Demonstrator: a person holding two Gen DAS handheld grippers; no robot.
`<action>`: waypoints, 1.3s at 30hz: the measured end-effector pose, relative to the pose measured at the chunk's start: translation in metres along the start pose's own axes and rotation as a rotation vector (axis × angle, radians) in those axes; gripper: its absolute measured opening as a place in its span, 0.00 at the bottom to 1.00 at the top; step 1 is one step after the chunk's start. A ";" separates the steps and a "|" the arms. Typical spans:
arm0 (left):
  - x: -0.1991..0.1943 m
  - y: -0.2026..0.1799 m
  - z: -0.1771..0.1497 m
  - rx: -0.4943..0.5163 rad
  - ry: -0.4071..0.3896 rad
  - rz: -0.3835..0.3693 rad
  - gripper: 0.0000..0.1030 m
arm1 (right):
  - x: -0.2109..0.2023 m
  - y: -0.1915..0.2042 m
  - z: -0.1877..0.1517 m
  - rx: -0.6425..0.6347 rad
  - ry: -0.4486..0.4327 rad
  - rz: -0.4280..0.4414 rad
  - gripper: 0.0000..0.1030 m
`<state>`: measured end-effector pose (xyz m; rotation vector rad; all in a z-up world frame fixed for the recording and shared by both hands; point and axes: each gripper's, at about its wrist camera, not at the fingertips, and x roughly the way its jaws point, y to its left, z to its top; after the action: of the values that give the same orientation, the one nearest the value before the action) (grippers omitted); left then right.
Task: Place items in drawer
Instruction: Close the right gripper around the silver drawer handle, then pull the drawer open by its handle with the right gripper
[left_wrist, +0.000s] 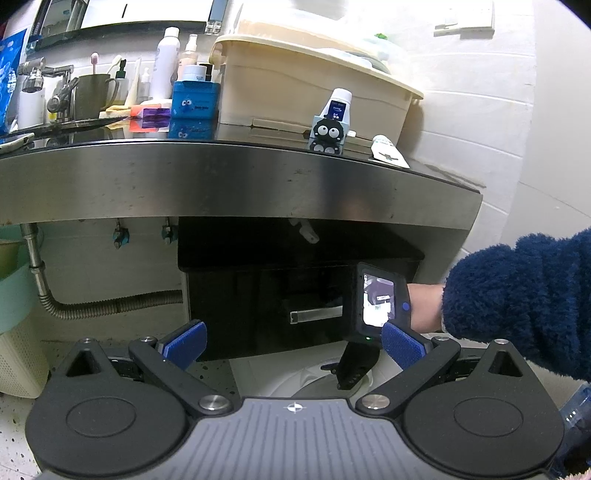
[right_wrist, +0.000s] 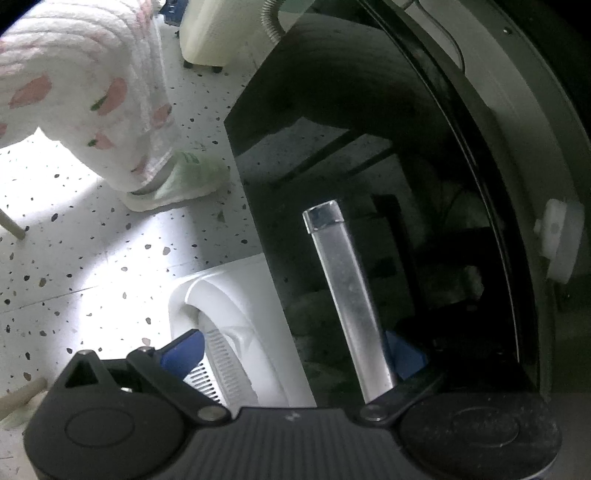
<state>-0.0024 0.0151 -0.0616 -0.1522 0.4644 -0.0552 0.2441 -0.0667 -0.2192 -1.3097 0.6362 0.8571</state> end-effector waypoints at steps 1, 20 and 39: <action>0.000 0.000 0.000 0.000 0.001 -0.002 0.99 | -0.001 0.002 -0.001 -0.008 -0.001 -0.002 1.00; -0.001 0.001 0.000 0.000 -0.005 -0.007 0.99 | -0.012 0.011 -0.006 0.019 -0.028 0.015 1.00; 0.004 0.003 -0.001 -0.024 0.011 -0.035 0.99 | -0.043 0.027 -0.017 0.124 -0.104 0.121 1.00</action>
<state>0.0008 0.0180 -0.0651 -0.1834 0.4732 -0.0847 0.1993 -0.0902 -0.2016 -1.1172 0.6806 0.9626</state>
